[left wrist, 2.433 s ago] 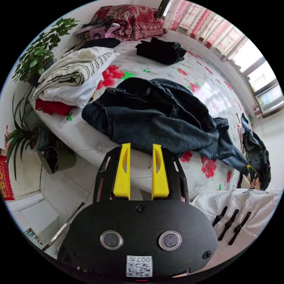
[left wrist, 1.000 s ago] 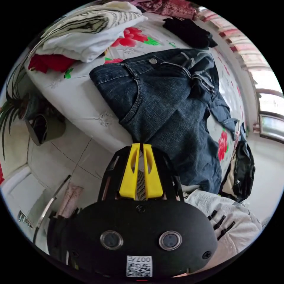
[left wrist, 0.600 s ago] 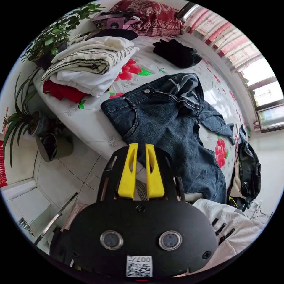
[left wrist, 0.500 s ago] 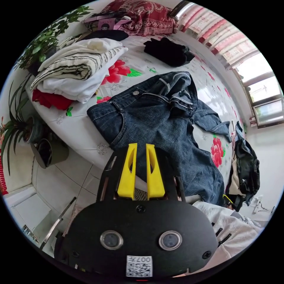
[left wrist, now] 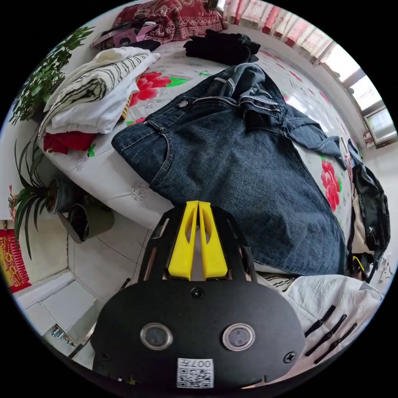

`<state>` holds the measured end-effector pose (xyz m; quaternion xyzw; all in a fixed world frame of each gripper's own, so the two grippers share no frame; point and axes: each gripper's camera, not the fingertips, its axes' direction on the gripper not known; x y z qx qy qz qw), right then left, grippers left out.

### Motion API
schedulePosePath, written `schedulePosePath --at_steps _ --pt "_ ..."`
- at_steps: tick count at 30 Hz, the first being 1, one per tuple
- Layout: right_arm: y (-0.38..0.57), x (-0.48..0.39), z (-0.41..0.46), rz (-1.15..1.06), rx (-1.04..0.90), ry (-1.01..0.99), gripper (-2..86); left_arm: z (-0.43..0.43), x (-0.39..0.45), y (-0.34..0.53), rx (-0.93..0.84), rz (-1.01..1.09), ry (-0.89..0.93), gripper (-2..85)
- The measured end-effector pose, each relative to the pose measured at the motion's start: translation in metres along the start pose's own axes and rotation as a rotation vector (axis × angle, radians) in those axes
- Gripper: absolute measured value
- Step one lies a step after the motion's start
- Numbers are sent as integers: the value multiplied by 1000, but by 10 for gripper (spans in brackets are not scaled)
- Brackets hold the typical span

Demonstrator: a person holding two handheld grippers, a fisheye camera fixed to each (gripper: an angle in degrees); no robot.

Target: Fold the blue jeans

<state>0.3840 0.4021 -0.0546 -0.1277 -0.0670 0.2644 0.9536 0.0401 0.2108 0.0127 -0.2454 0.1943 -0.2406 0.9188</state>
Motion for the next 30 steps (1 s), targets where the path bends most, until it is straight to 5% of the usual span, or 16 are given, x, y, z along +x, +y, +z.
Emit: schedulePosePath --at_steps 4,7,10,13,19,30 --pt "9 -65 26 -179 -23 -183 -2 -18 -17 4 91 -15 32 -9" --pt "13 -102 82 -274 -232 -49 -2 -3 -15 -10 24 13 1 -9" --pt "14 -104 81 -260 -191 103 -1 19 -17 -17 -38 36 -24 -10" --pt "-2 -97 63 -259 -129 42 1 21 -31 -21 -76 -34 28 -10" --pt "-78 -90 41 -145 7 -122 25 -36 -24 -2 228 -5 51 -5" --pt "-294 -168 87 -166 31 -230 76 -20 137 -138 223 604 79 131"
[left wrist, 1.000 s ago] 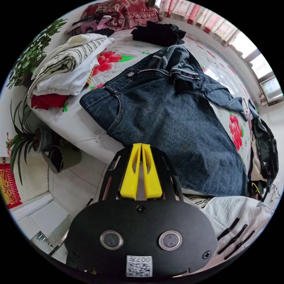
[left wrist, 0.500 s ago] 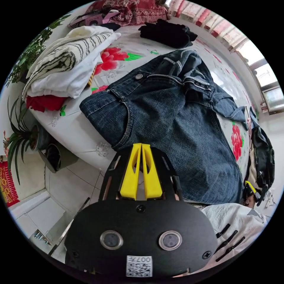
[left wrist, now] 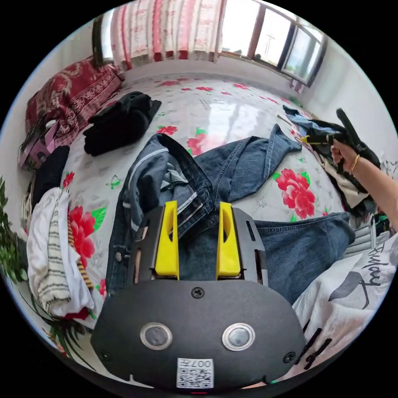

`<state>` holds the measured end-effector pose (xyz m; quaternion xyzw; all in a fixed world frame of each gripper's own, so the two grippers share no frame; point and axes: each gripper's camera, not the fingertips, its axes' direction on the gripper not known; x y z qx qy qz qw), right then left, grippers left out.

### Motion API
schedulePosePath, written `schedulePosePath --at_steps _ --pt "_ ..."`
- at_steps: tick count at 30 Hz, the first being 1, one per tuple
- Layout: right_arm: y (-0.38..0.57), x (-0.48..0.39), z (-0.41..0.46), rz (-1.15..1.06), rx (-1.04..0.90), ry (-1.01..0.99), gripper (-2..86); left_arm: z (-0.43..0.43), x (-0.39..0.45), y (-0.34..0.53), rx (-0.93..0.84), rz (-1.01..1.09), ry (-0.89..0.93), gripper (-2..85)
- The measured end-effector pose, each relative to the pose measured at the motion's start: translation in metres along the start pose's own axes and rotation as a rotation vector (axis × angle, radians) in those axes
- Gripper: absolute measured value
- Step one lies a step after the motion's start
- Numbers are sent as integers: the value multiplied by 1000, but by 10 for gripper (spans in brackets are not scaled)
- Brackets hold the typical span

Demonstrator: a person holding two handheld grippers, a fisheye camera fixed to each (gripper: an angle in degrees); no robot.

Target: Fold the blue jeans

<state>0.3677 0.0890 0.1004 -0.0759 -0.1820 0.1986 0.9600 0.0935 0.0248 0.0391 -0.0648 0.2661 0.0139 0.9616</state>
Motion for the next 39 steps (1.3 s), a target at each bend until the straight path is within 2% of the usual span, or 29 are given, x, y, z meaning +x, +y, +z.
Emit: schedulePosePath --at_steps 3,5,7,9,10,11,13,15,17,19,20,22,24,26,27,30,31,33,34,36,38,39 --pt "-42 1 33 25 -38 23 78 55 -3 -33 -85 32 -64 101" --pt "-56 -1 55 10 -46 50 76 90 -30 -45 -203 -44 -79 69" --pt "-60 -6 82 -38 -79 100 72 87 -52 -44 -175 -71 -37 32" --pt "-45 -10 134 -124 -227 186 65 67 -77 -37 -115 -107 -58 2" --pt "-37 -10 147 -148 -266 198 64 49 -100 -32 -78 -167 -64 -4" --pt "-17 -11 142 -183 -148 207 61 30 -124 -23 -34 -251 -68 -6" --pt "4 -8 144 -211 -126 206 57 3 -162 -7 20 -401 -82 -8" --pt "8 -3 140 -224 -162 176 53 -21 -202 18 97 -605 -49 -9" --pt "2 -6 131 -268 -138 158 50 -35 -240 59 202 -867 84 -9" --pt "-6 -15 115 -335 -39 191 50 -34 -246 78 203 -952 80 -10" --pt "-11 -24 109 -390 15 222 54 -32 -241 82 185 -951 56 -10" --pt "-22 -38 117 -491 -5 238 60 -31 -233 84 186 -951 37 -10" --pt "-33 -51 153 -599 -191 191 60 -35 -229 83 202 -954 35 -10" --pt "-34 -56 174 -628 -293 137 48 -39 -231 78 195 -961 39 -10" --pt "-34 -56 169 -635 -247 110 33 -40 -232 76 192 -959 45 -10" --pt "-38 -62 165 -599 -291 143 9 -46 -234 66 189 -919 68 -10" --pt "-36 -65 156 -605 -254 167 6 -48 -234 64 183 -906 71 -10" --pt "-18 -82 86 -641 36 275 1 -54 -233 62 179 -888 68 -10" --pt "-9 -87 64 -642 113 299 1 -57 -232 61 177 -872 66 -10" --pt "44 -103 -16 -675 382 406 0 -60 -229 59 165 -836 67 -10" --pt "92 -108 -48 -689 462 441 0 -58 -224 54 144 -803 54 -10" --pt "117 -104 -52 -667 433 435 0 -57 -223 54 140 -801 52 -10"
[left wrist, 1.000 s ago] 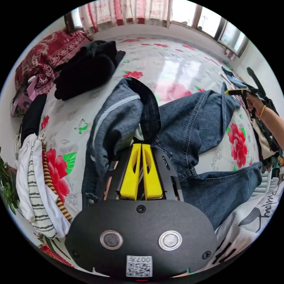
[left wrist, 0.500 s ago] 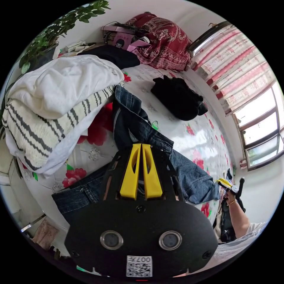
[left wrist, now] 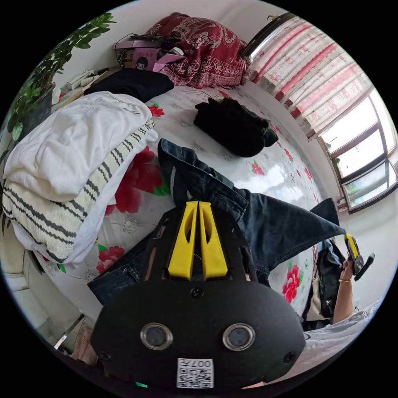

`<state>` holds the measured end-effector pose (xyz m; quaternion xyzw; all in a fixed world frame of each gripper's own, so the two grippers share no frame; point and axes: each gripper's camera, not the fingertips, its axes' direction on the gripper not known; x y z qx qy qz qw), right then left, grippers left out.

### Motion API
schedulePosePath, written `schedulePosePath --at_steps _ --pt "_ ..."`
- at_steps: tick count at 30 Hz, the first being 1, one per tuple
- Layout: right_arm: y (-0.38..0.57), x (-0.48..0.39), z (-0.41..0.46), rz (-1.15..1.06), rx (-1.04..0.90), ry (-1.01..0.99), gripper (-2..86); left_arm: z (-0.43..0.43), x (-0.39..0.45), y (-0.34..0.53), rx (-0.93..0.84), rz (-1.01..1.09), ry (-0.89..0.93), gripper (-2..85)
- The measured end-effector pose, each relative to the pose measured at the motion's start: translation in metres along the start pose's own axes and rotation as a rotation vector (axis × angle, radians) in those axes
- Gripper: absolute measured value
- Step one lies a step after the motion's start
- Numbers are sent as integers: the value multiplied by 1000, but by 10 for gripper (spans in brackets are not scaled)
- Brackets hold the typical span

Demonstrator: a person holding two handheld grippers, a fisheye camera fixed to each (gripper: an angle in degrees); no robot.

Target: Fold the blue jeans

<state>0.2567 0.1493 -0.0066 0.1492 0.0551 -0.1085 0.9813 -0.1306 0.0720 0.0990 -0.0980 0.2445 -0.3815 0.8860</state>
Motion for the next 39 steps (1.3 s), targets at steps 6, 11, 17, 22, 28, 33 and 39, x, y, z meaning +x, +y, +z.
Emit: schedulePosePath --at_steps 6,11,17,22,28,33,39 --pt "142 -44 47 305 -608 -335 22 3 -3 6 -26 -24 41 -10" --pt "160 -25 3 536 -444 -343 65 -34 -5 18 -16 39 -37 -10" --pt "72 -23 32 417 -304 -516 99 -49 16 37 15 76 -45 -10" --pt "43 -106 95 150 -539 -489 94 -58 50 36 52 168 -83 -9" --pt "34 -47 76 238 -501 -225 13 -66 70 13 116 254 -139 -3" --pt "34 89 -7 541 -253 -204 8 -1 77 -32 -19 314 -94 36" --pt "-3 33 -15 355 -234 -474 66 111 88 -55 -240 330 -153 49"
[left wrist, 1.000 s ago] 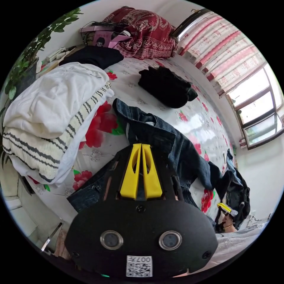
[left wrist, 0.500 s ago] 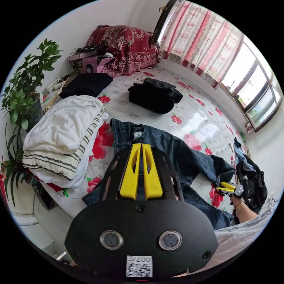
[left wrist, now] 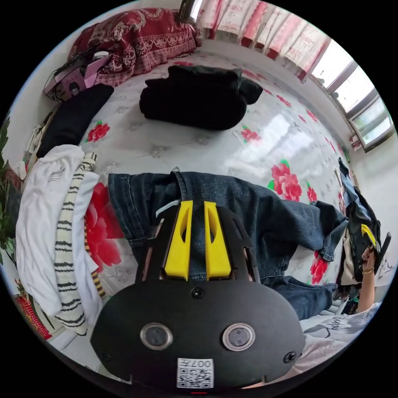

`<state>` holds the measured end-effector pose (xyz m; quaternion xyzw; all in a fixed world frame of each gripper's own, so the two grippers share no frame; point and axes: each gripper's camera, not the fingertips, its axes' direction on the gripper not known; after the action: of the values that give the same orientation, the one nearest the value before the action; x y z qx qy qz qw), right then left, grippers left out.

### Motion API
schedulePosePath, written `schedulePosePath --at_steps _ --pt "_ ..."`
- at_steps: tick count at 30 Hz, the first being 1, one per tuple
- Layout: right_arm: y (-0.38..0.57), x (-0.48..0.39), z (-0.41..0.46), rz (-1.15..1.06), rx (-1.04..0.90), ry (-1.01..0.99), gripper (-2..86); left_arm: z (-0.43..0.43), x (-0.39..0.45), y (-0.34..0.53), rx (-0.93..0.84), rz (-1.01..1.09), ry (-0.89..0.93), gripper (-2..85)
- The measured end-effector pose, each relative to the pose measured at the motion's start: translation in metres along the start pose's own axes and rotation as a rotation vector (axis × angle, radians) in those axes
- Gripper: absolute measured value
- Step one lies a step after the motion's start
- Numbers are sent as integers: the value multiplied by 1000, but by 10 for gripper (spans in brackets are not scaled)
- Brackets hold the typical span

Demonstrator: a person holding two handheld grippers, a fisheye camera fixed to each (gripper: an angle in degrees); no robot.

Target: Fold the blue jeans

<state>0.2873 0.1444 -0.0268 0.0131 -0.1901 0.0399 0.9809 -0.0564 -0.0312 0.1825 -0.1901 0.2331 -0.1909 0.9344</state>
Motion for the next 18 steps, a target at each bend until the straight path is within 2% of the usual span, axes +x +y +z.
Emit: schedulePosePath --at_steps 1,4,5,6,7,8,10,13,15,18 --pt "-1 -14 15 -32 -39 -19 72 23 2 2 -58 -16 -21 46" --pt "2 -72 99 -127 -306 -77 89 28 -2 22 20 -42 -38 15" --pt "9 -84 132 -133 -425 -40 88 26 -6 27 19 -42 -21 5" --pt "14 -97 118 -158 -267 58 80 24 -9 28 14 -36 -13 0" --pt "16 -101 114 -165 -204 104 72 21 -13 30 -4 -18 -1 -4" --pt "12 -102 116 -149 -240 150 57 18 -18 30 -27 11 3 -7" --pt "0 -96 113 -132 -296 119 36 14 -25 33 -53 43 -11 -8" --pt "-19 -69 63 -3 -210 187 12 3 -34 43 -62 51 -27 -9" --pt "-18 -43 -40 111 57 271 5 -9 -34 53 -41 67 -37 -10" --pt "13 -7 -178 278 358 276 2 -24 -31 76 -26 132 -31 -10"
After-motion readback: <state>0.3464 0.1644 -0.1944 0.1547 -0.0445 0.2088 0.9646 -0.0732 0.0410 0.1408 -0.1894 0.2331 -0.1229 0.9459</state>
